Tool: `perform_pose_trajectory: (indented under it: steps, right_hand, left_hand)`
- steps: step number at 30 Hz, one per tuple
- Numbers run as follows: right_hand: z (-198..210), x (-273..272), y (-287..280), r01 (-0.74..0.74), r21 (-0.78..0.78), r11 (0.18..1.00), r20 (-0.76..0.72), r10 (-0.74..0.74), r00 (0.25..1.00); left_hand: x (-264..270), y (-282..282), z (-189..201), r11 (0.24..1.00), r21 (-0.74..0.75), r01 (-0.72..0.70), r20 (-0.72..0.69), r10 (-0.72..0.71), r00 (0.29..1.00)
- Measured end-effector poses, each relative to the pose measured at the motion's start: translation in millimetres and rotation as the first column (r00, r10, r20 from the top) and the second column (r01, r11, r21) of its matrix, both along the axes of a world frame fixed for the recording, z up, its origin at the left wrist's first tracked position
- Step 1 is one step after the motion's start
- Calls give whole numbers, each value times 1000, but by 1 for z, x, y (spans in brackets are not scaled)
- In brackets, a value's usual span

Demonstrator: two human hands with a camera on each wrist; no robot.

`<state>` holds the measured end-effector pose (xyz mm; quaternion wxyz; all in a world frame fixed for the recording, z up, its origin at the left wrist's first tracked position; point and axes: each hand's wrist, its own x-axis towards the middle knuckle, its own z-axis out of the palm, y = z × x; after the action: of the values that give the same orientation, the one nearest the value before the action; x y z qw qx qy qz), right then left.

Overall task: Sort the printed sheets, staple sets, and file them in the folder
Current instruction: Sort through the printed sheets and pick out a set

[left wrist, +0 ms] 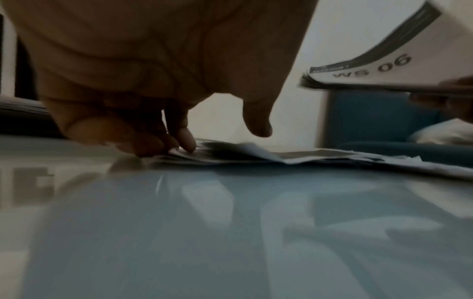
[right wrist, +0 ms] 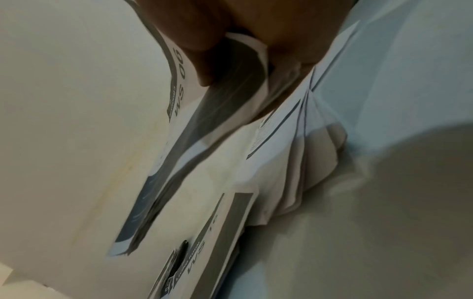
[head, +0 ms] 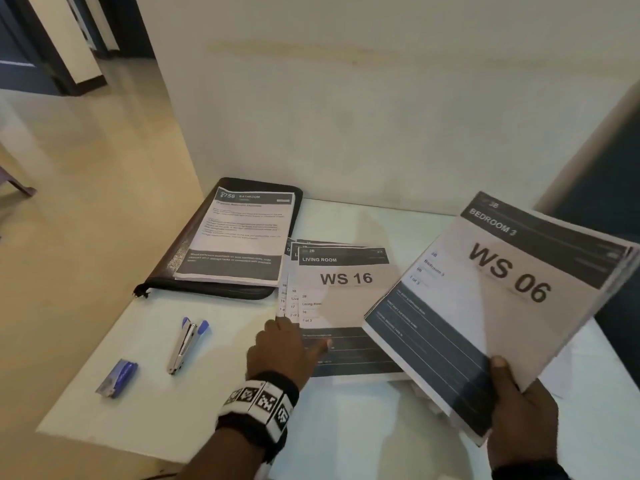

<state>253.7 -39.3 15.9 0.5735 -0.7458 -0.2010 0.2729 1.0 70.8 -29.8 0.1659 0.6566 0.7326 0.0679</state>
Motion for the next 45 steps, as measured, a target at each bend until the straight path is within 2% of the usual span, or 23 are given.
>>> perform_pose_trajectory:
  steps: [1, 3, 9, 12, 15, 17, 18, 20, 21, 24, 28, 33, 36, 39, 42, 45]
  right_hand:
    - [-1, 2, 0, 5, -4, 1000, 1, -5, 1000]
    - [-2, 6, -2, 7, -4, 1000, 6, -7, 1000]
    - [0, 12, -1, 21, 38, 999, -16, -20, 1000]
    - [2, 15, -2, -8, 45, 999, -18, 9, 1000]
    - [2, 19, -4, -42, 15, 999, 3, 42, 999]
    - [0, 22, -6, -84, -11, 996, 46, 85, 995]
    - [-1, 23, -7, -110, -17, 994, 66, 111, 992]
    - [3, 24, -7, -146, -15, 989, 66, 147, 987]
    - [5, 25, -8, -166, -14, 986, 51, 166, 985]
    - [7, 25, -10, -252, -37, 967, 7, 252, 968]
    - [-3, 15, -10, -445, -126, 887, 4, 449, 893]
    - [-6, 12, -6, -484, -181, 856, -12, 490, 872]
    - [-2, 11, -6, -465, -194, 864, -13, 472, 882]
    - [5, 11, -6, -464, -226, 857, 1, 476, 879]
    - [11, 11, -8, -435, -258, 863, 11, 453, 891]
    - [12, 13, -8, -383, -274, 882, -5, 397, 918]
  left_hand:
    - [3, 2, -1, 999, -30, -18, -87, 16, 996]
    - [8, 5, 0, 996, -68, -51, -174, 38, 984]
    - [18, 9, 18, 985, -160, -69, -219, 32, 975]
    - [23, 4, 27, 982, -184, -32, -127, 9, 992]
    - [22, -2, 39, 982, -185, 41, 90, -25, 996]
    - [18, -11, 51, 980, -191, 62, 361, 11, 932]
    - [15, -17, 56, 977, -200, 67, 497, 42, 867]
    - [8, -30, 59, 969, -224, 105, 683, 80, 726]
    - [5, -37, 56, 964, -228, 139, 727, 74, 682]
    - [0, -52, 41, 949, -237, 208, 786, 61, 616]
    - [2, -55, 42, 918, -331, 219, 857, 195, 478]
    - [14, -56, 49, 921, -331, 207, 883, 224, 414]
    - [20, -58, 54, 902, -345, 261, 905, 245, 348]
    - [25, -60, 60, 885, -289, 365, 935, 180, 304]
    - [35, -64, 65, 867, -217, 448, 935, 53, 350]
    - [43, -69, 68, 868, -169, 467, 933, -12, 359]
